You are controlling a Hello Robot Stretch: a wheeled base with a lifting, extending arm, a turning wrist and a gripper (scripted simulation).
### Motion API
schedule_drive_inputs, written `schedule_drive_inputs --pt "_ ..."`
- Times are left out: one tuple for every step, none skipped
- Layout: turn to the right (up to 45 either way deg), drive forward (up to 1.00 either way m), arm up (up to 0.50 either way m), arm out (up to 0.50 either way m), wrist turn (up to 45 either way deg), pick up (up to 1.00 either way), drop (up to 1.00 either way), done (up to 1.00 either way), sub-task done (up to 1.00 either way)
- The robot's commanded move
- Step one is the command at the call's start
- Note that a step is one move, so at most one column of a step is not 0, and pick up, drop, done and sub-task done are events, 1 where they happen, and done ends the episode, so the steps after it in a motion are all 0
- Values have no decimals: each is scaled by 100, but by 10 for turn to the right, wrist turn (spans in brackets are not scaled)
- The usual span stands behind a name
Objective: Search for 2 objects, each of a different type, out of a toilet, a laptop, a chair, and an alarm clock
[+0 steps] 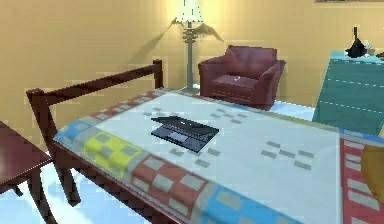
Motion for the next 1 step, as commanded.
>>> schedule_drive_inputs --pt "0 0 0 0 0 0 0 100 0"
